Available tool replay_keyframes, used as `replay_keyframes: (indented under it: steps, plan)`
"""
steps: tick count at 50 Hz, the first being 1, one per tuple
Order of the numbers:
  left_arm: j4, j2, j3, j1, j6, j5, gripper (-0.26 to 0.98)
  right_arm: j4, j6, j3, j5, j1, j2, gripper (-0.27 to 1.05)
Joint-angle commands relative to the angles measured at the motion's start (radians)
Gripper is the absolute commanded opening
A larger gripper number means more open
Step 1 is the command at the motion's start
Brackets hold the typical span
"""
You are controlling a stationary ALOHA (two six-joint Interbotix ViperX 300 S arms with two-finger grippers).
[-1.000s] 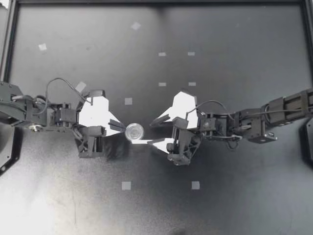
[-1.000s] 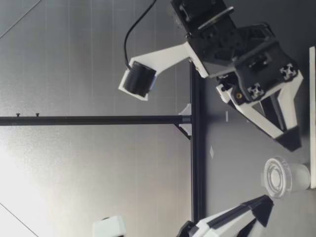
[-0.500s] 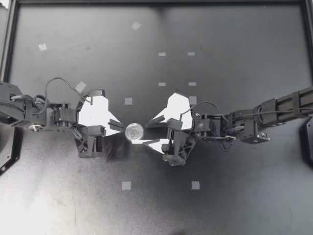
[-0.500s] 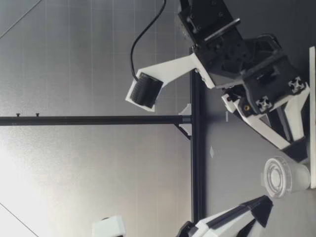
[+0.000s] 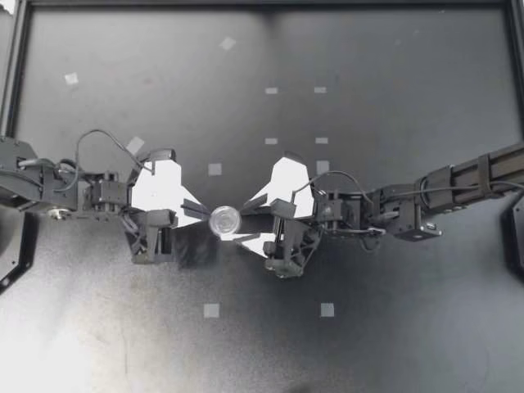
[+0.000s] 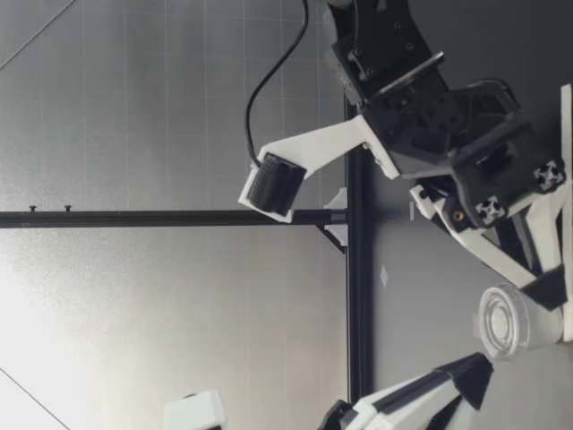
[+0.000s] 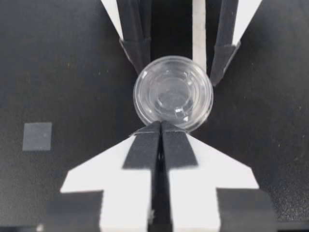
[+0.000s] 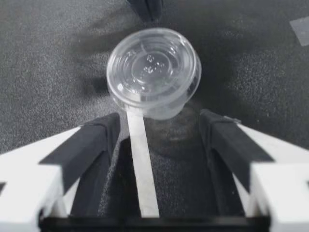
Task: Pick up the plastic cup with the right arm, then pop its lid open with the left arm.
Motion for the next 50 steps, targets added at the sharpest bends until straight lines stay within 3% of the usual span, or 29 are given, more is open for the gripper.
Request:
replay_keyframes:
  steps: [1, 50]
  plan:
    - [-0.002, -0.009, -0.023, 0.003, -0.002, -0.011, -0.03, -0.002, 0.000, -0.023, -0.003, -0.011, -0.014, 0.68]
    - [-0.002, 0.069, -0.028, 0.003, -0.023, -0.031, -0.03, -0.002, 0.002, -0.040, 0.028, -0.012, -0.028, 0.68]
